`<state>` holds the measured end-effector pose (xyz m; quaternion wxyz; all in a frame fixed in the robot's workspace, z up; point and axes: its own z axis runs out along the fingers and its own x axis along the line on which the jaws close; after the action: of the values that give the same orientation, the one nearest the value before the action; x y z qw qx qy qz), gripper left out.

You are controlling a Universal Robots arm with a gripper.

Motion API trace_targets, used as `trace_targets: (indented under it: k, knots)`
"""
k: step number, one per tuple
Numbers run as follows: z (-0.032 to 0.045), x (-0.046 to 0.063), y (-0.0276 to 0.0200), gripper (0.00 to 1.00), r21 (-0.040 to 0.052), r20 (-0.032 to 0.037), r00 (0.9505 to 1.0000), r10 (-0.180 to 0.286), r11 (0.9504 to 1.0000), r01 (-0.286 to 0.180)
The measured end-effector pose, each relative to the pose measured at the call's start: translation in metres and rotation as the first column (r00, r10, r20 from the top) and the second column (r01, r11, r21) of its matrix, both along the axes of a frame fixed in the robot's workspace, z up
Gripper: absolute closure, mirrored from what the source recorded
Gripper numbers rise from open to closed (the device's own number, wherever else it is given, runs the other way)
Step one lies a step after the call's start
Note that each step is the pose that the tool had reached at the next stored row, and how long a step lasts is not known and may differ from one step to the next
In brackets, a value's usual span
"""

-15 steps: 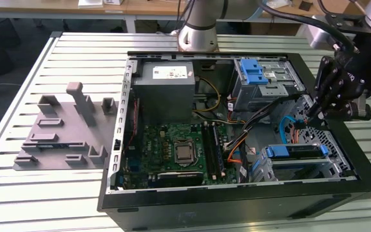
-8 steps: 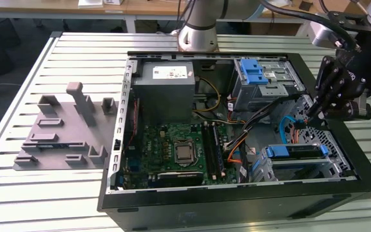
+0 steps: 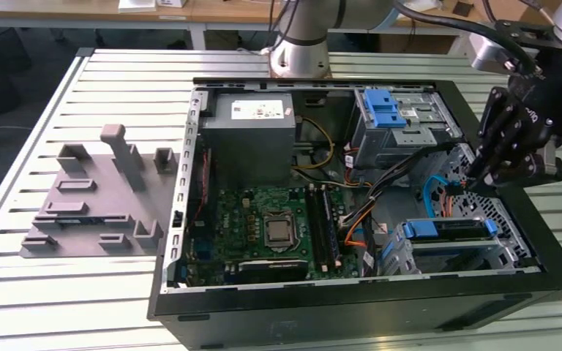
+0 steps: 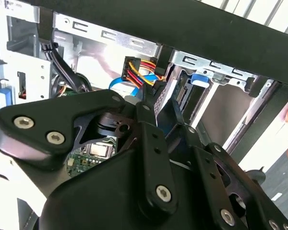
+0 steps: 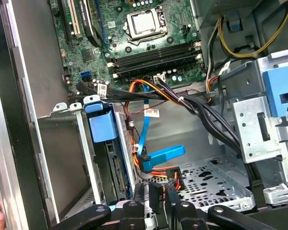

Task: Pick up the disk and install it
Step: 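Insert the first disk wire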

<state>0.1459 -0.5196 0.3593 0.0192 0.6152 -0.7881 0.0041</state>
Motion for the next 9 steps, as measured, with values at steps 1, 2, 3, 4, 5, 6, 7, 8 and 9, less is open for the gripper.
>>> trace_targets:
  k: [1, 2, 3, 4, 5, 6, 7, 8, 9]
  knots:
    - [-0.0006, 0.0003, 0.0006, 0.69, -0.0045, 0.0, 1.0, -0.003, 1.0, 0.003]
    - [-0.0012, 0.0005, 0.0011, 0.69, -0.0089, 0.0001, 1.0, -0.005, 0.9999, 0.005]
    - [-0.0017, 0.0008, 0.0016, 0.69, -0.0144, 0.0001, 1.0, -0.008, 0.9999, 0.008]
    - [-0.0024, 0.0011, 0.0021, 0.69, -0.0203, 0.0002, 0.9999, -0.011, 0.9997, 0.011]
    - [-0.0029, 0.0013, 0.0025, 0.69, -0.0265, 0.0002, 0.9999, -0.014, 0.9996, 0.014]
    - [-0.0035, 0.0015, 0.003, 0.69, -0.0339, 0.0003, 0.9999, -0.016, 0.9993, 0.016]
    - [-0.0038, 0.0016, 0.0035, 0.7, -0.0426, 0.0005, 0.9998, -0.018, 0.9989, 0.018]
    - [-0.004, 0.0017, 0.004, 0.7, -0.0523, 0.0007, 0.9998, -0.021, 0.9984, 0.021]
    - [-0.0042, 0.0018, 0.0047, 0.7, -0.0613, 0.0009, 0.9998, -0.022, 0.9979, 0.022]
